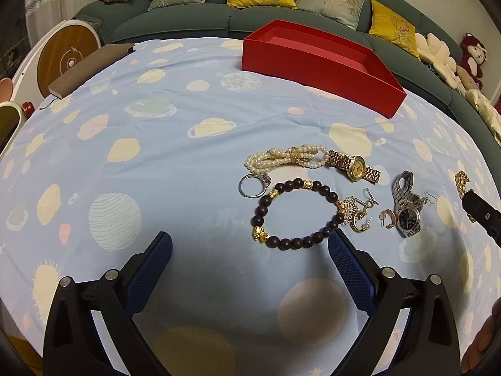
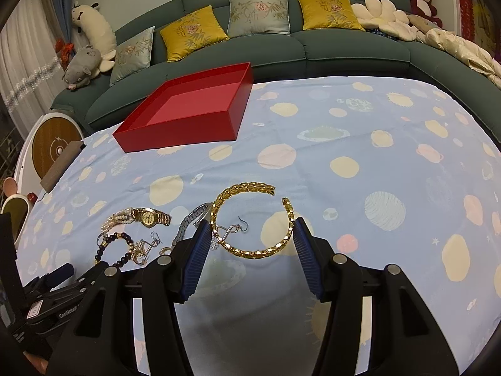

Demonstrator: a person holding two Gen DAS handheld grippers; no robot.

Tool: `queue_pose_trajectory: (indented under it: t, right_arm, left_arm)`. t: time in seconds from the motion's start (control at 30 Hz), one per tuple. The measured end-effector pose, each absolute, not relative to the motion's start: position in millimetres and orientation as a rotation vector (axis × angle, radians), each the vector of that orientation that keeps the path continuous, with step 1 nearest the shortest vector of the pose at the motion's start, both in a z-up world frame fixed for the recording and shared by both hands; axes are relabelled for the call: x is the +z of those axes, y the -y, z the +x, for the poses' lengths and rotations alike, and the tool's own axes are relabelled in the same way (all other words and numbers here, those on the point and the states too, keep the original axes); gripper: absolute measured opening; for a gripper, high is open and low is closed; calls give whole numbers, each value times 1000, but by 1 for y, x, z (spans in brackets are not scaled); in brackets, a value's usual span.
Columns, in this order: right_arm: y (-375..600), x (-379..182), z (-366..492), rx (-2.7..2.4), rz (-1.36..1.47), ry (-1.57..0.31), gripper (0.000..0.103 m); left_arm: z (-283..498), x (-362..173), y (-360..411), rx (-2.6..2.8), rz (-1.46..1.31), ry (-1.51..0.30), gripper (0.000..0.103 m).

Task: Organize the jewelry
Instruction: 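Close the left gripper on the black bead bracelet, then carry the bead bracelet with the left gripper while the right carries the bangle to the tray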

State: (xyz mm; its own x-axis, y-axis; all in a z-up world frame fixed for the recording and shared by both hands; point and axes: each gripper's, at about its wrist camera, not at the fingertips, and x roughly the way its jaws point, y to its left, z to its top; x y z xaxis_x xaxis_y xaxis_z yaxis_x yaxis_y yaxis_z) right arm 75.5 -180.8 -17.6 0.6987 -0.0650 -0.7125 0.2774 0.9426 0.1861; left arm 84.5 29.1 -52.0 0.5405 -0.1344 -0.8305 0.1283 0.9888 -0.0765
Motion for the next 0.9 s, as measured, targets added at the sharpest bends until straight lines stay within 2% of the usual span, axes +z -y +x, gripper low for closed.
queue_pose_trajectory:
  t: [0.13, 0.23, 0.53, 0.6, 0.63, 0.67, 0.9]
  right_arm:
    - [181, -18, 72, -188, 294, -779, 53]
    - [182, -18, 70, -185, 296, -779, 53]
    - [181, -18, 66, -182, 283, -776, 53]
    - [181, -17, 65, -182, 284, -774, 53]
    - [181, -17, 65, -182, 284, -773, 53]
    - [182, -16, 65, -181, 283, -772, 53]
    - [179, -14, 64, -174, 275, -765, 53]
  left_arm:
    - [83, -58, -19, -161, 39, -976, 95]
    - [83, -59, -10, -168, 89, -951, 86]
    - [85, -53, -4, -224, 66, -916, 35]
    - [86, -51, -5, -250, 46, -922, 17]
    - [86, -50, -5, -263, 35, -926, 14]
    - [87, -50, -6, -279, 20, -934, 5]
    - [80, -43, -7, -338, -24, -945, 5]
